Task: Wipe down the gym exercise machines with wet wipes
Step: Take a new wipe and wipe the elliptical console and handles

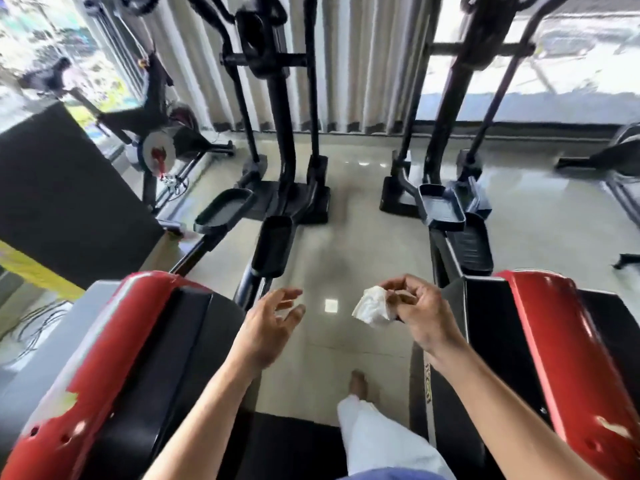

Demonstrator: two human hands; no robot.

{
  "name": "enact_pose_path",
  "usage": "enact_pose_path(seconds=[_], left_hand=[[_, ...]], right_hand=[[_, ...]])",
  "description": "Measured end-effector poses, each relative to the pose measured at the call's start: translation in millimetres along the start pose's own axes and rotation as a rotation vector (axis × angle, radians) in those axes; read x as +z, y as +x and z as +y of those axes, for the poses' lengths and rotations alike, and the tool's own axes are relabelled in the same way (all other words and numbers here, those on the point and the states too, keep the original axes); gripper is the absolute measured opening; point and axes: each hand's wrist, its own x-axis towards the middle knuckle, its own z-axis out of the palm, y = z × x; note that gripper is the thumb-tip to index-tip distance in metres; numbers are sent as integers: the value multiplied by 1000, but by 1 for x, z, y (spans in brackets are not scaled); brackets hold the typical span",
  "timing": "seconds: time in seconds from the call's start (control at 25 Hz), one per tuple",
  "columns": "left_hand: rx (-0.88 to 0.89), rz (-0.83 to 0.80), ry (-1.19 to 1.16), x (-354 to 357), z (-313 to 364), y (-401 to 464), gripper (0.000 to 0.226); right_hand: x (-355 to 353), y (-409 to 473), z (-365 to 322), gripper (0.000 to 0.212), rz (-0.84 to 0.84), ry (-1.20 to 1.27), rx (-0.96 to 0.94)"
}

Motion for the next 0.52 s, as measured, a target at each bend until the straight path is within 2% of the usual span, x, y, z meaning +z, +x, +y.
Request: enact_pose_path(seconds=[0.12, 0.24, 0.4, 0.52], left_hand=[[75, -119, 42, 20, 24, 96, 26], [132, -145, 82, 24, 62, 190, 25], [260, -81, 62, 30, 131, 319, 25], [326, -91, 66, 39, 158, 388, 30]], right_hand=[[-23, 77, -5, 17, 111, 91, 15], [-53, 146, -26, 12, 203, 178, 38], [-85, 251, -61, 12, 221, 199, -4], [-95, 321, -90, 21, 236, 144, -76]])
